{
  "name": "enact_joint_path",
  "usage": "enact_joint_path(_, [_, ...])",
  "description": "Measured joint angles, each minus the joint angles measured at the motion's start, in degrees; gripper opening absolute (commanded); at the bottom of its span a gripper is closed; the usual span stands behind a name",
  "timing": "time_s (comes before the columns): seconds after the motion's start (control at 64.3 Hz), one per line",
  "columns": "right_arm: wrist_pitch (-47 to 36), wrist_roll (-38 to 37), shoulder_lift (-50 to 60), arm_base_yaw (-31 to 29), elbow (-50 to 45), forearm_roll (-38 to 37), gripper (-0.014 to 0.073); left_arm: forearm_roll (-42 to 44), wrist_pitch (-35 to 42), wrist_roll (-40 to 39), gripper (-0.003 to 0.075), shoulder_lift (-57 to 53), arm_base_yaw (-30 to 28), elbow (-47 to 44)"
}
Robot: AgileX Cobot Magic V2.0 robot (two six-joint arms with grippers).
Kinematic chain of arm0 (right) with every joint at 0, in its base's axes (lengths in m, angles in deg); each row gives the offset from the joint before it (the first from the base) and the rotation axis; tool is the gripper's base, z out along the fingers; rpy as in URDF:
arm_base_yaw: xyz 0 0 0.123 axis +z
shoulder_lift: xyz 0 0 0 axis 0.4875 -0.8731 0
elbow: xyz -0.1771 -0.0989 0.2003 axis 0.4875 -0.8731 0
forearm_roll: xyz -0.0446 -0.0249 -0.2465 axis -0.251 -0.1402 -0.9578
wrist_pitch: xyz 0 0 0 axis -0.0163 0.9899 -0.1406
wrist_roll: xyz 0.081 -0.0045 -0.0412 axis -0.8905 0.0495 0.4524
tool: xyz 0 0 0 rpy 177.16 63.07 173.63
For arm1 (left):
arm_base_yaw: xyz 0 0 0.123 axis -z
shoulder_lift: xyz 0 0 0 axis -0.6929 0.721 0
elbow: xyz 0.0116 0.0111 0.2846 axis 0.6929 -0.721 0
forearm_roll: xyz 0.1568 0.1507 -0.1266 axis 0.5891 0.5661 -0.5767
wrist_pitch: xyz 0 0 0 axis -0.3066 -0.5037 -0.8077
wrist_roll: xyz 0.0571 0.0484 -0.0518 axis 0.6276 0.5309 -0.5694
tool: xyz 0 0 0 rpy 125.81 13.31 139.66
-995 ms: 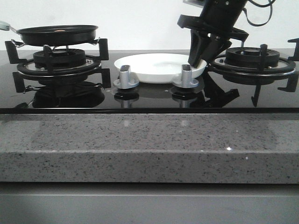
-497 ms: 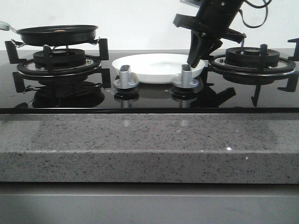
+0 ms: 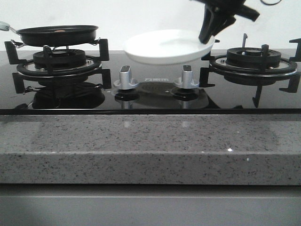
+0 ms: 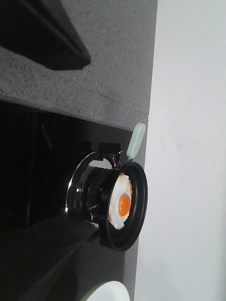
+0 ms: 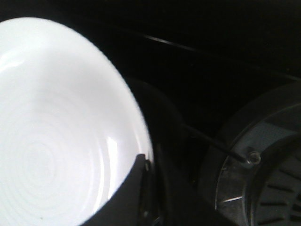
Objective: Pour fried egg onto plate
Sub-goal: 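Lift the white plate with the right gripper and bring it toward the pan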
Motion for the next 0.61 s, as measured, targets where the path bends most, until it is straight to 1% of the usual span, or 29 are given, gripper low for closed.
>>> enact_joint_path(0.187, [0.19,-0.1,2.35,0.0,0.0,0.69,-0.0067,0.0,0.0,0.0,0.0627,0.0,0.0,0.0])
enact_joint_path(0.389, [0.33,1.49,5.62,0.36,-0.3,0.69,-0.0067,0.0,0.0,0.0,0.0627,0.0,0.0,0.0])
enact_joint_path(0.528, [0.33,3.49,9.63,2.65,-4.33,0.71,-0.0067,0.0,0.0,0.0,0.0627,0.0,0.0,0.0])
enact_joint_path(0.606, [-0.04,4.37,12.95,4.89,-9.59,1.05,-0.0067,0.0,0.0,0.0,0.0627,0.0,0.0,0.0])
